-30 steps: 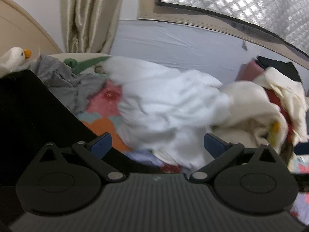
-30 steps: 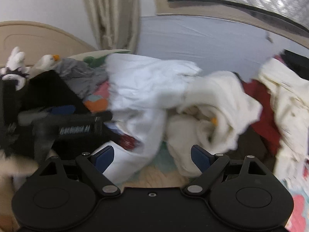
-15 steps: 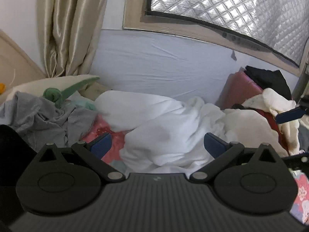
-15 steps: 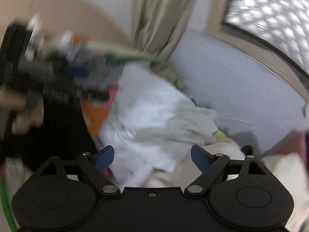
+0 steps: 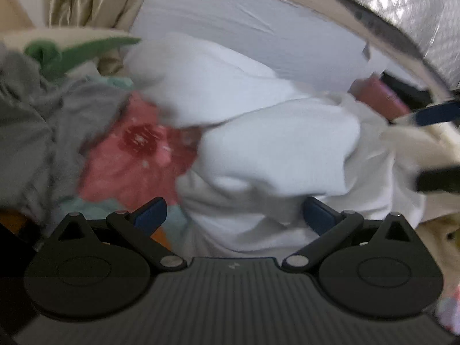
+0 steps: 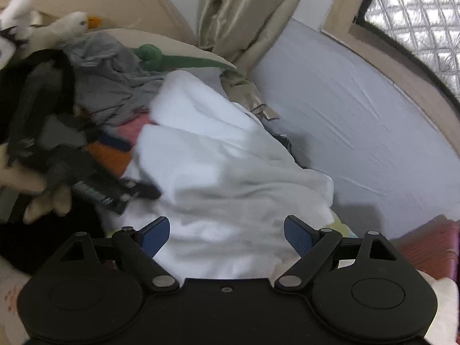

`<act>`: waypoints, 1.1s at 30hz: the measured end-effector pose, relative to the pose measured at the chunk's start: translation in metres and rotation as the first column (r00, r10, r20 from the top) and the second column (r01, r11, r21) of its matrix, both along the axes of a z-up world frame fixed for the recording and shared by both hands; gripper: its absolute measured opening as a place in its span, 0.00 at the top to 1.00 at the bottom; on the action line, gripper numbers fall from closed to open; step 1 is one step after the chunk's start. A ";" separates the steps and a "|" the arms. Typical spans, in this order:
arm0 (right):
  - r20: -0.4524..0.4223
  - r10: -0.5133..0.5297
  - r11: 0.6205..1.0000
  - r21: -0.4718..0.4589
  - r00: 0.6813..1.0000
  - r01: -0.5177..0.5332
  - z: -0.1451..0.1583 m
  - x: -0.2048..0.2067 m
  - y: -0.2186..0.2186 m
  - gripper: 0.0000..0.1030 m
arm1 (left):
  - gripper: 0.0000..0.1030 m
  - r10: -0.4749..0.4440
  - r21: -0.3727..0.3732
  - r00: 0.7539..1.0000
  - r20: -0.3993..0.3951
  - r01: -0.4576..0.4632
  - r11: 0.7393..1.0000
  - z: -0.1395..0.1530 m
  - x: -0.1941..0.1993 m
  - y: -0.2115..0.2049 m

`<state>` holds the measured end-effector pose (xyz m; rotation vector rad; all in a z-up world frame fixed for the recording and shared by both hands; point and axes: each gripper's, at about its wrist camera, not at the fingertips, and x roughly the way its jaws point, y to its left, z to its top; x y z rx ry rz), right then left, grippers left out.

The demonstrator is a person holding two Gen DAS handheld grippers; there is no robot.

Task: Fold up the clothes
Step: 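Close both grippers on the white garment's fabric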

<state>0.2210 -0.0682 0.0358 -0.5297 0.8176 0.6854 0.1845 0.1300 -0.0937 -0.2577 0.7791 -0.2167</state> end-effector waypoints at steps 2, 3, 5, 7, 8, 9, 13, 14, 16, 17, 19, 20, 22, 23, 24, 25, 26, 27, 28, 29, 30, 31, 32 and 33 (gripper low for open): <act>-0.016 -0.041 0.999 0.029 0.999 0.041 -0.009 0.018 0.004 0.13 | 0.00 -0.010 0.003 1.000 0.004 0.010 1.000 -0.008 -0.002 -0.006; -0.034 -0.074 0.996 0.055 0.997 0.075 -0.013 0.027 0.004 0.13 | 0.00 -0.007 0.014 1.000 -0.001 0.007 1.000 -0.011 -0.002 -0.008; -0.092 -0.139 0.982 0.114 0.986 0.149 -0.020 0.045 0.003 0.13 | 0.00 0.000 -0.020 1.000 -0.023 -0.001 1.000 -0.017 0.000 -0.002; -0.167 -0.210 0.957 0.165 0.963 0.237 -0.028 0.060 -0.001 0.13 | 0.00 0.016 -0.088 0.998 -0.054 -0.020 0.996 -0.025 0.003 0.010; -0.204 -0.241 0.943 0.182 0.949 0.278 -0.031 0.066 -0.003 0.13 | 0.00 0.027 -0.126 0.997 -0.071 -0.035 0.991 -0.029 0.005 0.017; -0.230 -0.264 0.931 0.194 0.937 0.310 -0.033 0.070 -0.006 0.13 | 0.00 0.034 -0.149 0.997 -0.072 -0.044 0.988 -0.032 0.006 0.021; -0.327 -0.344 0.880 0.213 0.880 0.423 -0.044 0.085 -0.013 0.07 | 0.00 0.042 -0.126 0.998 -0.049 -0.048 0.991 -0.036 0.004 0.016; -0.350 -0.360 0.869 0.211 0.865 0.447 -0.048 0.087 -0.013 0.06 | 0.00 0.049 -0.125 0.998 -0.043 -0.054 0.991 -0.037 0.004 0.015; -0.401 -0.378 0.850 0.205 0.834 0.485 -0.061 0.091 -0.011 0.00 | 0.00 0.061 -0.142 0.998 -0.034 -0.066 0.988 -0.038 0.003 0.017; -0.413 -0.381 0.851 0.193 0.827 0.488 -0.067 0.092 -0.005 0.00 | 0.03 0.067 -0.149 0.997 -0.029 -0.070 0.986 -0.039 0.003 0.018; -0.411 -0.380 0.870 0.145 0.829 0.471 -0.079 0.089 0.007 0.00 | 0.05 0.068 -0.153 0.997 -0.026 -0.071 0.986 -0.040 0.003 0.019; -0.400 -0.376 0.882 0.123 0.836 0.456 -0.083 0.087 0.013 0.00 | 0.05 0.072 -0.159 0.997 -0.027 -0.076 0.984 -0.040 0.003 0.021; -0.365 -0.364 0.899 0.101 0.857 0.425 -0.087 0.079 0.024 0.00 | 0.05 0.085 -0.167 0.996 -0.030 -0.089 0.982 -0.042 0.003 0.023; -0.354 -0.357 0.904 0.101 0.865 0.415 -0.087 0.075 0.028 0.00 | 0.05 0.088 -0.164 0.996 -0.028 -0.092 0.982 -0.043 0.003 0.022; -0.347 -0.348 0.907 0.111 0.871 0.407 -0.087 0.072 0.029 0.06 | 0.05 0.090 -0.162 0.996 -0.027 -0.093 0.982 -0.041 0.007 0.020; -0.341 -0.339 0.909 0.121 0.877 0.399 -0.086 0.069 0.031 0.11 | 0.05 0.093 -0.163 0.995 -0.023 -0.095 0.982 -0.040 0.006 0.019; -0.343 -0.331 0.909 0.136 0.879 0.395 -0.085 0.066 0.031 0.20 | 0.09 0.095 -0.174 0.995 -0.014 -0.096 0.980 -0.040 0.005 0.020; -0.354 -0.323 0.905 0.156 0.878 0.396 -0.083 0.064 0.030 0.27 | 0.23 0.087 -0.209 0.996 -0.001 -0.085 0.974 -0.040 0.004 0.021; -0.363 -0.314 0.902 0.175 0.877 0.396 -0.081 0.061 0.028 0.31 | 0.29 0.080 -0.242 0.997 0.011 -0.075 0.967 -0.041 0.003 0.023; -0.368 -0.308 0.899 0.190 0.877 0.395 -0.079 0.059 0.026 0.37 | 0.32 0.083 -0.265 0.996 0.018 -0.075 0.961 -0.042 0.001 0.026; -0.372 -0.304 0.894 0.206 0.877 0.398 -0.078 0.056 0.023 0.42 | 0.35 0.085 -0.286 0.996 0.026 -0.074 0.955 -0.044 0.000 0.028; -0.384 -0.295 0.888 0.228 0.875 0.400 -0.077 0.055 0.020 0.49 | 0.39 0.081 -0.286 0.996 0.042 -0.065 0.956 -0.042 -0.002 0.028; -0.402 -0.284 0.878 0.255 0.870 0.405 -0.077 0.053 0.017 0.60 | 0.45 0.077 -0.285 0.995 0.059 -0.057 0.957 -0.041 -0.003 0.027; -0.416 -0.279 0.867 0.279 0.866 0.414 -0.078 0.050 0.015 0.62 | 0.48 0.075 -0.285 0.994 0.079 -0.049 0.957 -0.039 -0.005 0.026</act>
